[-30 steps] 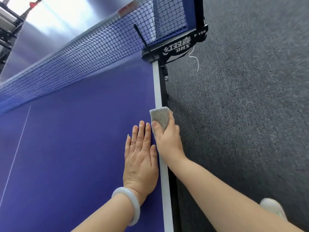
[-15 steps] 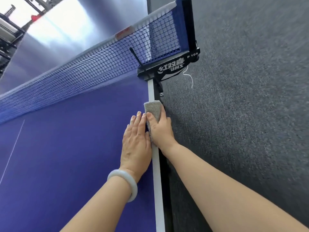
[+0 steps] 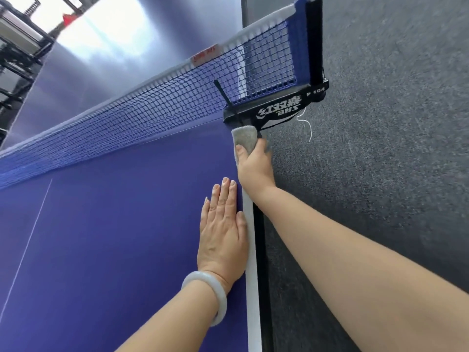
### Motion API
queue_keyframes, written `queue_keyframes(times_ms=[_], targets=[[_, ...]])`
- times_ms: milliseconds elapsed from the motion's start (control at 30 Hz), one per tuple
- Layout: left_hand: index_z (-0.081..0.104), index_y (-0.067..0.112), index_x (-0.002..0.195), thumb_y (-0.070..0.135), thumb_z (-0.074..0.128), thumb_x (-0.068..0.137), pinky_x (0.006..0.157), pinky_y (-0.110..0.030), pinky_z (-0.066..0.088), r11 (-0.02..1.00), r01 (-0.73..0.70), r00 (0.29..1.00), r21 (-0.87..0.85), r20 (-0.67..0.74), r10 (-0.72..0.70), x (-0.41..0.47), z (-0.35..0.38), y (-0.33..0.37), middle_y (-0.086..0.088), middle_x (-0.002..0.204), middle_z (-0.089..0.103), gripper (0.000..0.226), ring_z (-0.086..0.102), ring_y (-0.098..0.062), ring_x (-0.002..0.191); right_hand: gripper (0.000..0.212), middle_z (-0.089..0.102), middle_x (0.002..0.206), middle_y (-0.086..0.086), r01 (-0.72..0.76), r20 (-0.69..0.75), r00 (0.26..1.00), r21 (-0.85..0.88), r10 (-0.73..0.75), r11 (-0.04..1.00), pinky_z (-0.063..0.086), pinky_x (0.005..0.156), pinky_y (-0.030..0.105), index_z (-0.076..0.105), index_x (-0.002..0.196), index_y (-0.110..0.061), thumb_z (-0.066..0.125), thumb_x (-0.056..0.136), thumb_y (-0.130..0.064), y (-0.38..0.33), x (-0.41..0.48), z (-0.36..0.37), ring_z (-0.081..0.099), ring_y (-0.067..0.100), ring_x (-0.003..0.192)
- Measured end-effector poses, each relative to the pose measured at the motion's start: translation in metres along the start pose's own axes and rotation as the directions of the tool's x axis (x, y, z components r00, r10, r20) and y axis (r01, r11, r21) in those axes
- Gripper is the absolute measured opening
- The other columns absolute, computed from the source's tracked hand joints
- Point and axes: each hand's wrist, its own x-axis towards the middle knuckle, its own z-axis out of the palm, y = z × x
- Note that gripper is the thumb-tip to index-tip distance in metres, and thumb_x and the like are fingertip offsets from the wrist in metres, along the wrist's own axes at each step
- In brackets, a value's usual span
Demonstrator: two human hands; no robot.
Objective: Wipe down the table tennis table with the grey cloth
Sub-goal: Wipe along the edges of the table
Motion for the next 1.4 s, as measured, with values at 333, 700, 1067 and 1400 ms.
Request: queue_keyframes(times_ms=[333,700,1067,1400], targets=[[-0.007,0.026,0.154,0.039,-0.006,0.091,0.124,-0.031,-0.007,1.000,0.000,1.000,-0.004,-0.007,0.000,0.001,0.002,-0.002,0.015,0.162,-0.012,0.064,-0.020,0.001,0.147,0.046,0.041,0.137,0.026,0.024,-0.011,1.000,-0.225,-0.027,0.974,0.047,0.094,0.050,0.030,0.138,-0.006,0.040,0.105,-0.037,-0.019,0.011,-0.002,0.054,0.044,0.114],[-0.005,0.026,0.155,0.038,-0.002,0.092,0.124,-0.032,-0.004,1.000,0.000,1.000,-0.027,-0.024,0.000,0.001,0.003,-0.001,0.015,0.163,-0.007,0.064,-0.016,0.001,0.148,0.054,0.036,0.146,0.015,0.185,0.042,0.982,-0.053,-0.183,0.981,0.041,0.104,0.045,0.026,0.147,-0.006,0.048,0.103,-0.028,-0.003,-0.007,-0.008,0.046,0.033,0.129],[-0.008,0.026,0.153,0.038,-0.004,0.091,0.124,-0.032,-0.005,1.000,0.003,0.999,-0.009,-0.037,-0.003,0.002,0.005,-0.001,0.013,0.164,-0.006,0.063,-0.016,0.000,0.148,0.064,0.045,0.141,0.019,-0.138,0.078,0.988,0.009,0.137,0.990,0.042,0.103,0.042,0.036,0.140,-0.003,0.049,0.098,-0.049,0.005,-0.004,-0.007,0.050,0.036,0.125],[-0.007,0.025,0.153,0.040,-0.005,0.090,0.123,-0.031,-0.007,1.000,0.002,1.000,-0.007,-0.028,-0.002,0.001,0.004,-0.001,0.014,0.164,-0.008,0.065,-0.017,0.000,0.148,0.064,0.050,0.136,0.018,-0.143,0.082,0.986,-0.021,0.144,0.989,0.042,0.091,0.035,0.039,0.135,-0.002,0.049,0.097,-0.053,0.014,-0.017,-0.007,0.053,0.036,0.121]])
